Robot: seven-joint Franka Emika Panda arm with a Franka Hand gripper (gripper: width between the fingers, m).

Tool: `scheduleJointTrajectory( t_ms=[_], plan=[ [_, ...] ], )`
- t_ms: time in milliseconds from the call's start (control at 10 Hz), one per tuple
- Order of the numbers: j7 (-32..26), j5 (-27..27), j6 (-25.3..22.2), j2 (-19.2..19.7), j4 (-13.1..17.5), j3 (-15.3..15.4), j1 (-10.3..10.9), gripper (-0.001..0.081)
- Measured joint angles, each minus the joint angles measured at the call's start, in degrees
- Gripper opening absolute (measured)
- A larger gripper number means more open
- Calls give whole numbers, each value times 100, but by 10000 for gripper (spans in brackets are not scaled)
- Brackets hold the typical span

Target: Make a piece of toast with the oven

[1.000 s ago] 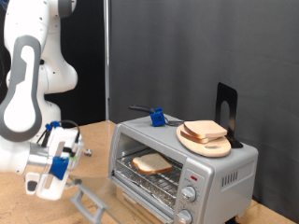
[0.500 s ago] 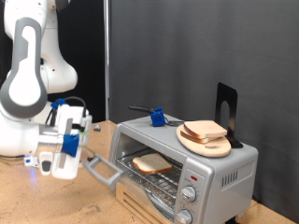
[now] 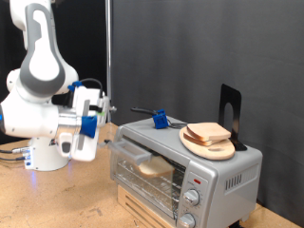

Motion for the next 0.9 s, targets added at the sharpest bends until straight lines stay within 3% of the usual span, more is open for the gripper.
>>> scheduleJointTrajectory(
  t_ms=[200, 600, 900],
  plan=[
    [321, -89, 125, -378, -160, -5, -73, 806],
    [658, -802, 130, -662, -185, -371, -636, 806],
    [609, -951, 277, -727, -99, -602, -952, 806]
  ],
)
